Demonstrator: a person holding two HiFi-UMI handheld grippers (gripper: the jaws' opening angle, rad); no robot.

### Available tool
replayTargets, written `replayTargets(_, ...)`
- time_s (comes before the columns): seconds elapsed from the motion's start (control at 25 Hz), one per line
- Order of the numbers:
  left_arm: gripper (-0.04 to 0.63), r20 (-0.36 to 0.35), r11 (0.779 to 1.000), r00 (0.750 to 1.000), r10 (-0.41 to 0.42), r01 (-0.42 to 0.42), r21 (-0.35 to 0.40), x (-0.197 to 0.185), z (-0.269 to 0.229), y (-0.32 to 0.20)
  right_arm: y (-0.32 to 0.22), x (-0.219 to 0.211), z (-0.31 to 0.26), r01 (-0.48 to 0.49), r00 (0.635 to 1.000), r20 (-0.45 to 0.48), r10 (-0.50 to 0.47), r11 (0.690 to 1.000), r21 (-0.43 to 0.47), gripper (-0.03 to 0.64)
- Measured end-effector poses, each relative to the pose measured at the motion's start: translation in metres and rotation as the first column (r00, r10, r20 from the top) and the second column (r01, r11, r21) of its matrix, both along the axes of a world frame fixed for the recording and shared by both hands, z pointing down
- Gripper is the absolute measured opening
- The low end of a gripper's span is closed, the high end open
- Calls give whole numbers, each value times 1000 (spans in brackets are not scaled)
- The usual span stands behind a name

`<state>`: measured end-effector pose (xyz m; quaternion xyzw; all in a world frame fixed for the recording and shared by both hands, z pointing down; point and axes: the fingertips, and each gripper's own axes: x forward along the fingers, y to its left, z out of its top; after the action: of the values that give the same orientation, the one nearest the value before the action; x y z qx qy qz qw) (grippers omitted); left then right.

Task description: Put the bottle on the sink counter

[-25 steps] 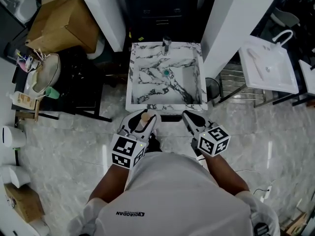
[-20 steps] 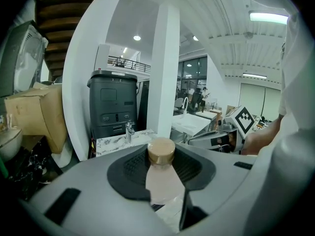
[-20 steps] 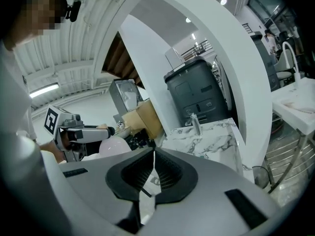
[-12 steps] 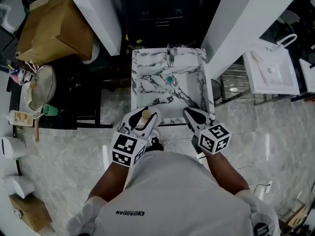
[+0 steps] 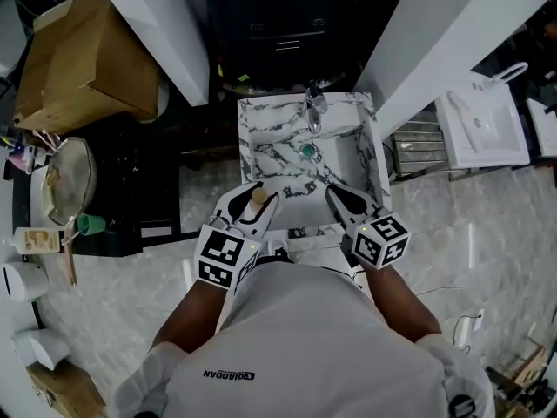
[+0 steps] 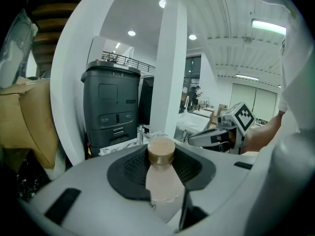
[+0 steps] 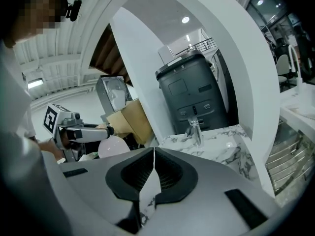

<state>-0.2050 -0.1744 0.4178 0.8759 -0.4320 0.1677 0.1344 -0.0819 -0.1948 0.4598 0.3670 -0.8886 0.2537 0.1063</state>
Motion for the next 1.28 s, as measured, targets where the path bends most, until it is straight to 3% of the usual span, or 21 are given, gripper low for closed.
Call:
replayTargets(0.36,143,4,998,998,63,-63,8,-26,8,-27,-23,-26,-5,-50,998,-24,50,998,33,41)
replayTargets(0.72,143,-11,997,997,81,-81,11,-25,15,-39,-29,-22,-8,-63,995,-67,67,996,59,41)
replayTargets(1.28,143,12,1000,1000,-10,10,-17,-7,31,-56,-50,-15,-3,39,997,-64,-35,998,52,41)
